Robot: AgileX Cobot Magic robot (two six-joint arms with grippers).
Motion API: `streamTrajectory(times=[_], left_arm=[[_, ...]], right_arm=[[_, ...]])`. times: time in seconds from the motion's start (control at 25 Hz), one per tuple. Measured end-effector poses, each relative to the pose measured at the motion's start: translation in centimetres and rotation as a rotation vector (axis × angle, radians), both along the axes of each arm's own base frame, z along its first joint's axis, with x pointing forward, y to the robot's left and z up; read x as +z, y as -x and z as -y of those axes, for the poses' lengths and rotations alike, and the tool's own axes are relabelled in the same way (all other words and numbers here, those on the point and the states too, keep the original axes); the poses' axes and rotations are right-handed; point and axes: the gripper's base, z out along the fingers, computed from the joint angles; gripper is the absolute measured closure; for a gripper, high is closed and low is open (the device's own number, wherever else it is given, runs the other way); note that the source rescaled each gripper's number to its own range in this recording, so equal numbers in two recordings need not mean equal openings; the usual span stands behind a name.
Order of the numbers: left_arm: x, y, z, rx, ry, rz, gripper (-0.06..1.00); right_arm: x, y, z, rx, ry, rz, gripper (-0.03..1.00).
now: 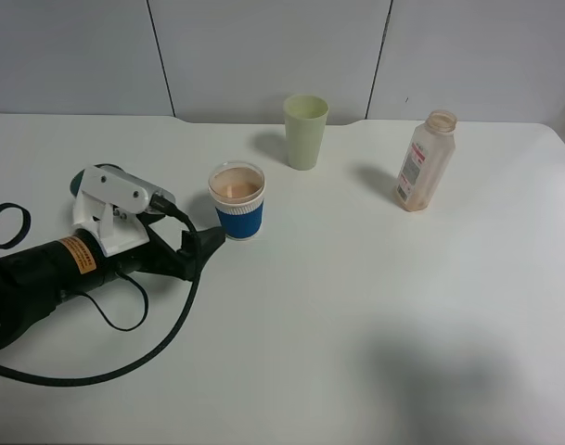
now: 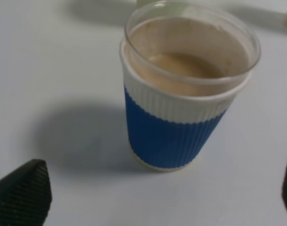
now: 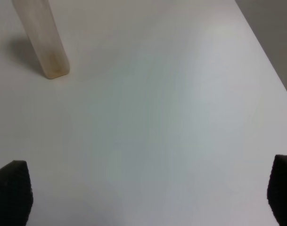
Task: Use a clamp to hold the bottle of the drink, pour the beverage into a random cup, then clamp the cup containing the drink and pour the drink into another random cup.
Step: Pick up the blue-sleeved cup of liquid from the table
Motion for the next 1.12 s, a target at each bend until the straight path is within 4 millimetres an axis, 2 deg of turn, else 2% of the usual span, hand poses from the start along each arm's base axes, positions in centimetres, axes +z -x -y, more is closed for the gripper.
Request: streamTrajectory(times=[0.44, 0.72, 1.12], left_arm=[[-0.1, -0.1, 0.1, -0.018, -0.021, 0.053, -0.03], [-2.3, 0.1, -0.1, -0.024, -0.084, -0.017, -0.03], [-2.6, 0.0, -0.2, -0.007, -0.097, -0.021, -0.03]], right_arm=[[0.0, 0.0, 0.0, 0.0, 0.0, 0.0, -0.03], [0.0, 0.0, 0.0, 0.0, 0.0, 0.0, -0.03], [0.0, 0.0, 0.0, 0.0, 0.0, 0.0, -0.03]])
